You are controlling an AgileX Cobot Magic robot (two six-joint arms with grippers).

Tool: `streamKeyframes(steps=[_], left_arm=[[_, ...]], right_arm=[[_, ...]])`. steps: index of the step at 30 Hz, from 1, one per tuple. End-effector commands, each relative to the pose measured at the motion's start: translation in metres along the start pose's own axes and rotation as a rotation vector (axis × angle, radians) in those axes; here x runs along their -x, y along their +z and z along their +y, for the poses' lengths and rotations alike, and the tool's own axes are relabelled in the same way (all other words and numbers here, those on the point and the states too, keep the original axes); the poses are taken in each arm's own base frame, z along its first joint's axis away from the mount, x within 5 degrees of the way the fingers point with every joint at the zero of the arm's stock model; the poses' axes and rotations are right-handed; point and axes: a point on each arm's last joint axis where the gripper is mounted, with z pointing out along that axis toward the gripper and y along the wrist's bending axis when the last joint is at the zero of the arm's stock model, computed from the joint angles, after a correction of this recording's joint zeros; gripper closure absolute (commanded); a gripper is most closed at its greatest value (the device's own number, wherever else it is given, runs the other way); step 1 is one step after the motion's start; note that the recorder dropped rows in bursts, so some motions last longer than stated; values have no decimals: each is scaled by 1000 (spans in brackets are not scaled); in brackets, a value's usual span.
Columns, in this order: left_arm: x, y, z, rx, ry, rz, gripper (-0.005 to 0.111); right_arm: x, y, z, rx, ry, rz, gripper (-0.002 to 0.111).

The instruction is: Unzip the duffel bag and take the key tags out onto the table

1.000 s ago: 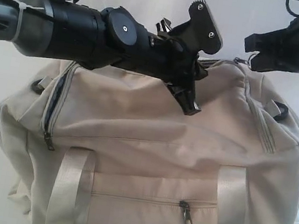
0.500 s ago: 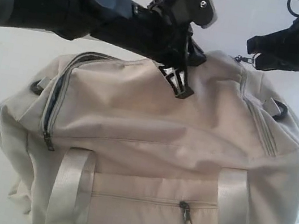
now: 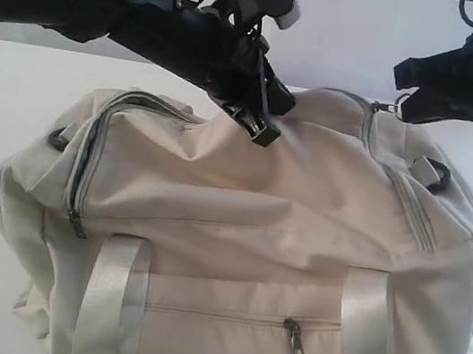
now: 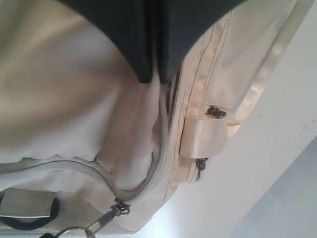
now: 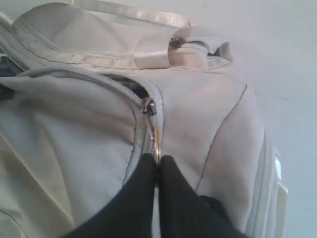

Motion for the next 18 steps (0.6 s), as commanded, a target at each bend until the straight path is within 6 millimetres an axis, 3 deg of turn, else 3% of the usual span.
streamKeyframes(steps=[1,3,5,8,10,13,18], left_arm=[[3,-7,2,-4,-13,-8,107],[3,-7,0,-18,-10,-3,107],[2,-7,-2,-39,0,4,98],[3,-7,-8,-107,-52,2,64],[4,-8,-10,-117,-68,-3,52],[13,-8,-14,-113,-98,-24,52],[37,-17,-4,-92,-184,-21,52]], right_arm=[[-2,-18,2,-20,-5,-35,108],[-5,-16,2,-16,5,-30,108],[-10,-12,3,-3,23,-15,108],[-18,-5,2,8,34,9,108],[-23,0,1,3,36,16,108],[-26,4,0,0,36,8,108],[-25,4,0,1,38,6,108]])
